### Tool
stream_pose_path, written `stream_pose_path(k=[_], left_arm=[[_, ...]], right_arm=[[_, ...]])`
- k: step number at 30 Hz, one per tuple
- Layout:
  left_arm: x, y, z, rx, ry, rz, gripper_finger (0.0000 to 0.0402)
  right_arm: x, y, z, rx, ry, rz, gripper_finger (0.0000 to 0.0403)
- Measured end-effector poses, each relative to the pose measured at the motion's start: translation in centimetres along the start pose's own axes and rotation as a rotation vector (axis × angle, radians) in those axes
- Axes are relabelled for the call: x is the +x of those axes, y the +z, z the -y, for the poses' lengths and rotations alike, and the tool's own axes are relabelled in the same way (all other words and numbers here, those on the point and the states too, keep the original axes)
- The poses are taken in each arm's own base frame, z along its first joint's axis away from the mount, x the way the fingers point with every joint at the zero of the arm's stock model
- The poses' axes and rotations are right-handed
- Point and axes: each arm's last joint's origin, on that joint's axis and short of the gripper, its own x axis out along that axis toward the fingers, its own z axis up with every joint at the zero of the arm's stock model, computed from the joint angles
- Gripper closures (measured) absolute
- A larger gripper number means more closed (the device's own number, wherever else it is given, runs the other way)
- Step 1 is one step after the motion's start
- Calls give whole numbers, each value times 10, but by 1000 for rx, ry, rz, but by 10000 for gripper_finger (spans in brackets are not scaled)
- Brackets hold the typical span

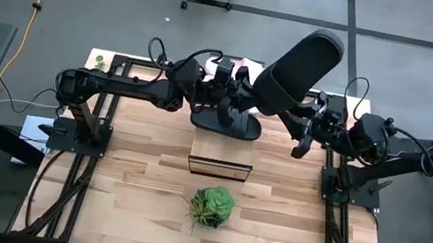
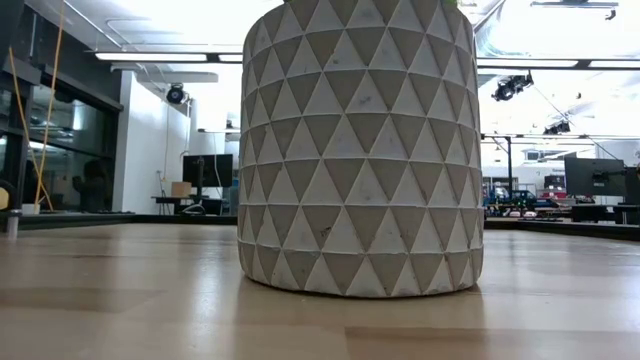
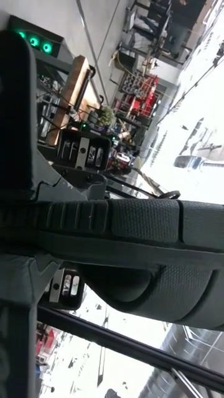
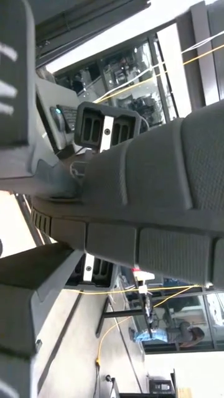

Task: Pick and place slides into the shelf
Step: Put the black slide on the shelf

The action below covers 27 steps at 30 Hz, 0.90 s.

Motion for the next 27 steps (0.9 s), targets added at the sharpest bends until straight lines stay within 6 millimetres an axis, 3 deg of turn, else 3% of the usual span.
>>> stream_pose_path(k=[7,16,27], left_arm=[[0,0,0,2,2,-6,376],[0,0,-1,10,2,-11,376],[-1,-8,-4,8,0,-102,277]], right_arm=[[4,-2,1,-4,-9,-4,331],[5,-1,3,-6,-4,4,342],[-2,5,6,-18,-35,28,370]])
